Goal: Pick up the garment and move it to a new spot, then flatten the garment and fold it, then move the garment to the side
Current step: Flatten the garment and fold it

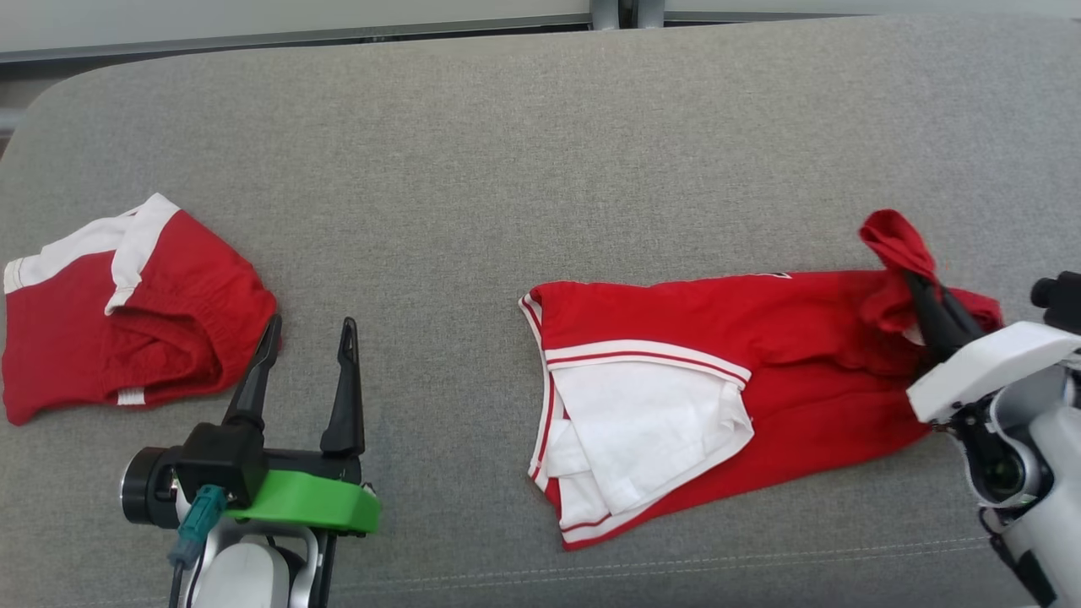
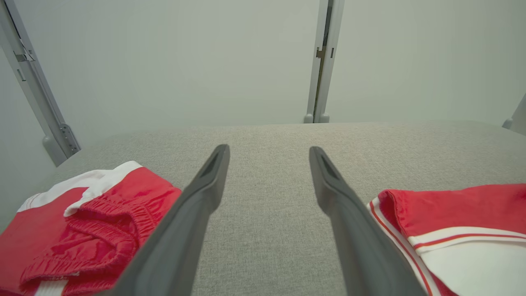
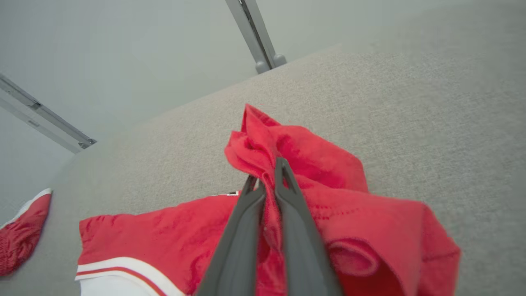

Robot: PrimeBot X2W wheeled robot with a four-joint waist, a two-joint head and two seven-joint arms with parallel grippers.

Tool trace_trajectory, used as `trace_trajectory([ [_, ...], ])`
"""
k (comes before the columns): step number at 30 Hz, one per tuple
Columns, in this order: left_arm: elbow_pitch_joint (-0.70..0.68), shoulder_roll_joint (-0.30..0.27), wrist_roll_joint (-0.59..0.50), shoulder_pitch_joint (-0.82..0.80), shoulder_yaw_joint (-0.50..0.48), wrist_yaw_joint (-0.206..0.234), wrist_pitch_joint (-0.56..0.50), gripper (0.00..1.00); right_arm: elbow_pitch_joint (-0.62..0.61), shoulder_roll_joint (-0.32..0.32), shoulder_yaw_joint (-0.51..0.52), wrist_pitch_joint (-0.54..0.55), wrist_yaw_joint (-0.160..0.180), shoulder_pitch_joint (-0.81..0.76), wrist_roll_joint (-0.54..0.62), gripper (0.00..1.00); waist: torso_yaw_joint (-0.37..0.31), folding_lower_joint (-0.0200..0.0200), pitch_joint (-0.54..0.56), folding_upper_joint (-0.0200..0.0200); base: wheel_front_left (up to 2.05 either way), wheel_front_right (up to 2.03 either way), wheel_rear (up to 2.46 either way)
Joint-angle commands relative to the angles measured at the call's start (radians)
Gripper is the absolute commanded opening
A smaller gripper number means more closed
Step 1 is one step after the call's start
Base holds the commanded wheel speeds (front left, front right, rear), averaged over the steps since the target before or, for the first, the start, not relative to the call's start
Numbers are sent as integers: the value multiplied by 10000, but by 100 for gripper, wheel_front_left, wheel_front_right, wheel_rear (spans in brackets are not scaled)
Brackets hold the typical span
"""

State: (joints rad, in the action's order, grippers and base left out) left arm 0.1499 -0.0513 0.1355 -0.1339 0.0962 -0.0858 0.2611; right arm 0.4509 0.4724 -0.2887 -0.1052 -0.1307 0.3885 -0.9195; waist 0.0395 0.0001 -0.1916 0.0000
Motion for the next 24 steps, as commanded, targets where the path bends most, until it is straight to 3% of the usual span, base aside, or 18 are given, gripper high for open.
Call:
trace_trajectory([
  [1, -26, -4, -71, 33, -21, 11, 28, 100, -609, -239, -7, 162, 0, -272, 1, 0, 6, -1, -2, 0, 0, 0, 0],
  [10, 34, 1, 42, -117, 151, -34, 28, 100, -3218, -2263, -293, 1250, -1, -1169, -128, 0, 218, -1, 36, 0, 0, 0, 0],
  [17, 50, 2, 205, -176, 329, 36, 28, 100, -3085, -3458, -723, 1715, -1, -1112, -59, 0, 451, -1, 53, 0, 0, 0, 0],
  [24, 47, 4, 276, -211, 492, 87, 28, 100, -2192, -3957, -1446, 1598, -1, -825, 188, 0, 706, -1, 51, 0, 0, 0, 0],
])
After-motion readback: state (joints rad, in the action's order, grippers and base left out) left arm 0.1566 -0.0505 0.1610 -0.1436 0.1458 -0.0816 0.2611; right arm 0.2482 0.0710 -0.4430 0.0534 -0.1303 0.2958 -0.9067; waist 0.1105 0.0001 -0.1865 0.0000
